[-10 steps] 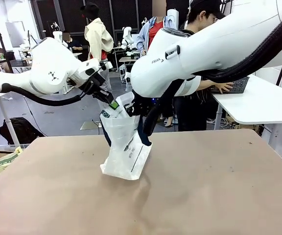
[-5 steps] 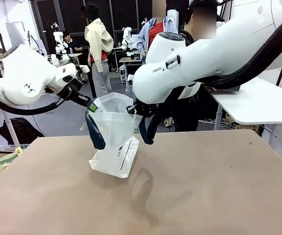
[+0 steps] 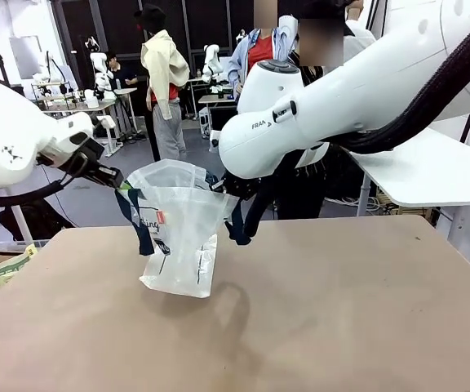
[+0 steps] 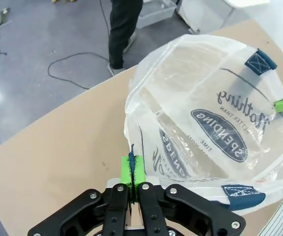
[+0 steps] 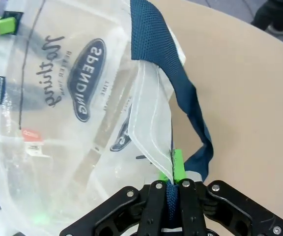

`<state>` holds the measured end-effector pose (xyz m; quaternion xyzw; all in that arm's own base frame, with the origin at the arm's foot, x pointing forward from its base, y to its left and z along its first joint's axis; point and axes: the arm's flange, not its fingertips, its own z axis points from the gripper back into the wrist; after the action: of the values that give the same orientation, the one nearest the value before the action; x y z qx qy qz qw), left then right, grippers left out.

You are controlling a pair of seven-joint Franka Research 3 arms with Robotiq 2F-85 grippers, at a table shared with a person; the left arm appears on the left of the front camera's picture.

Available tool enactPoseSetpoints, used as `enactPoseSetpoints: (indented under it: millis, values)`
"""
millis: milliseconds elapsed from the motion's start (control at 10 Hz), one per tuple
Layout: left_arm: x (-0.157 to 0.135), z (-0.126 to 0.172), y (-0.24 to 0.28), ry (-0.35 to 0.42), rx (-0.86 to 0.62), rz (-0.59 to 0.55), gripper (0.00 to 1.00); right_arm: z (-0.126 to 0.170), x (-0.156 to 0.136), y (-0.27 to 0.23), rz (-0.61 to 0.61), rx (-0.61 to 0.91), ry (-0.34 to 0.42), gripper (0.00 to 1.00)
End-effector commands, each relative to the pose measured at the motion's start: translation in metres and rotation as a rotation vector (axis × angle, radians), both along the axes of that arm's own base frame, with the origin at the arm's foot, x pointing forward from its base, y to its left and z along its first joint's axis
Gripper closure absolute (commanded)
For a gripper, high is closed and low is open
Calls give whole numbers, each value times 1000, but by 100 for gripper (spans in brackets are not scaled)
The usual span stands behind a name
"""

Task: Transfer purchased items from the store into the shopping bag.
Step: Open the Reusable shopping bag in the center of the table, then move the Reusable shopping bag to the right side of the table.

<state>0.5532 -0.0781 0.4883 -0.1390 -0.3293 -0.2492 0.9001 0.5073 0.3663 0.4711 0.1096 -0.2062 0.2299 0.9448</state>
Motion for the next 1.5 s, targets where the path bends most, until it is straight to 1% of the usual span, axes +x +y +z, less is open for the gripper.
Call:
enactPoseSetpoints:
  millis: [0, 100, 300, 400, 500, 600, 1400]
  values:
    - [-18, 7, 4, -34, 1, -30, 100, 1, 7, 8, -23, -47, 0, 100]
    - [-14, 3, -1, -2, 28, -56, 100, 1, 8, 11, -18, -51, -4, 100]
    - [-10, -6, -12, 23, 65, -98, 100, -1, 8, 12, -2, -46, -31, 100]
    - [-9, -10, -13, 41, 76, -94, 100, -3, 11, 11, -18, -38, -25, 100]
    - [-8, -14, -12, 55, 68, -91, 100, -8, 19, 10, -21, -57, -47, 100]
    - [-14, -7, -17, 28, 40, -92, 100, 1, 6, 7, 17, -20, -9, 100]
    - [-14, -7, -17, 28, 40, -92, 100, 1, 6, 7, 17, -20, -9, 100]
